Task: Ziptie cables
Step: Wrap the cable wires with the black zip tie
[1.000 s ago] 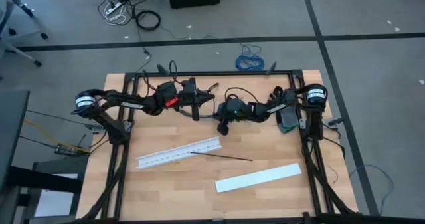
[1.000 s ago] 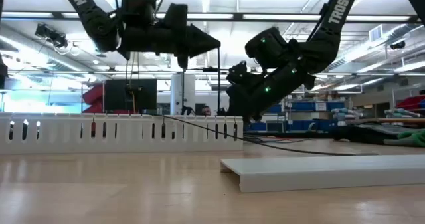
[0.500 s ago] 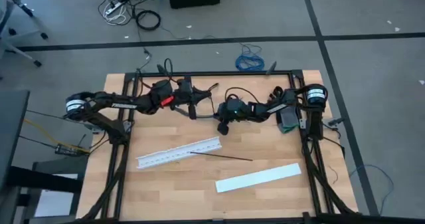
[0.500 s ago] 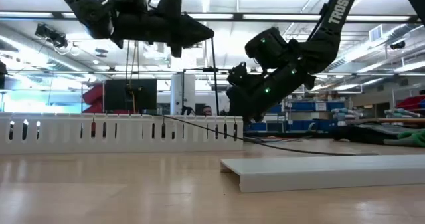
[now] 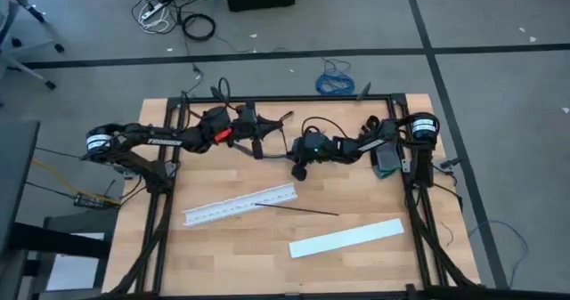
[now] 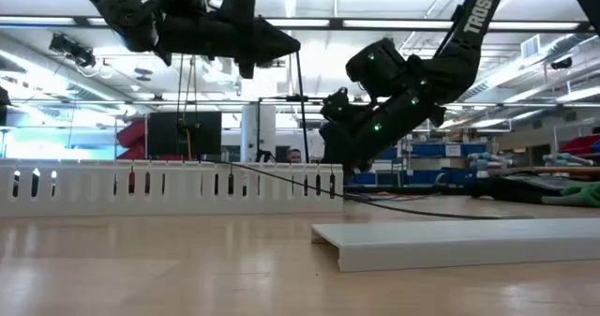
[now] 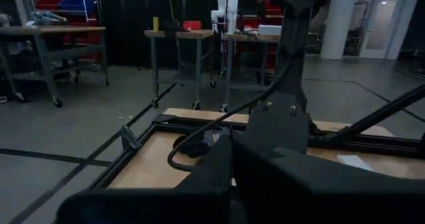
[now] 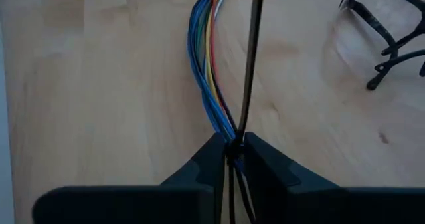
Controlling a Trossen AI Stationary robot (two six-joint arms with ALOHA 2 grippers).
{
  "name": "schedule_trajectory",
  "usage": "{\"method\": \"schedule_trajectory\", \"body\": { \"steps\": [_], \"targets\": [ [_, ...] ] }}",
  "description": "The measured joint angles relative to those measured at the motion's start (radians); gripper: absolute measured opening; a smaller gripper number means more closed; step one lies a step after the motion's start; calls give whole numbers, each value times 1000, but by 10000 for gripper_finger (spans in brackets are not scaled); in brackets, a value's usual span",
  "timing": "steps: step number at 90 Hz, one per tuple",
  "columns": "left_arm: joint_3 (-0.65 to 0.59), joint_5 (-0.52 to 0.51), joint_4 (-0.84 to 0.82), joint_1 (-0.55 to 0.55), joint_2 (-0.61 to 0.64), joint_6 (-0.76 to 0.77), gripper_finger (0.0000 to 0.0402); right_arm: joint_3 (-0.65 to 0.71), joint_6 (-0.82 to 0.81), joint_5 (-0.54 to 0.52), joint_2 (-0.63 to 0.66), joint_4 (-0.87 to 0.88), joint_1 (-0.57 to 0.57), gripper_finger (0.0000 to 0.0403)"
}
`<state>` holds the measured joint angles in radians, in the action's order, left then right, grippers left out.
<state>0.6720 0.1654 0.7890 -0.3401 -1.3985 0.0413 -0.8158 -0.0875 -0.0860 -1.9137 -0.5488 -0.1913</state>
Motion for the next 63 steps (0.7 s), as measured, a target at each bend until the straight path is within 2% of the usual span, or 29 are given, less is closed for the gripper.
{"method": "schedule_trajectory", "body": {
  "steps": [30,63],
  "targets": [
    [9,2,-41,0,65,-4,0,0,0,0,2,-5,-5,49],
    [11,-7,-91,0,83,-8,0,0,2,1,2,-28,-7,49]
  ]
}}
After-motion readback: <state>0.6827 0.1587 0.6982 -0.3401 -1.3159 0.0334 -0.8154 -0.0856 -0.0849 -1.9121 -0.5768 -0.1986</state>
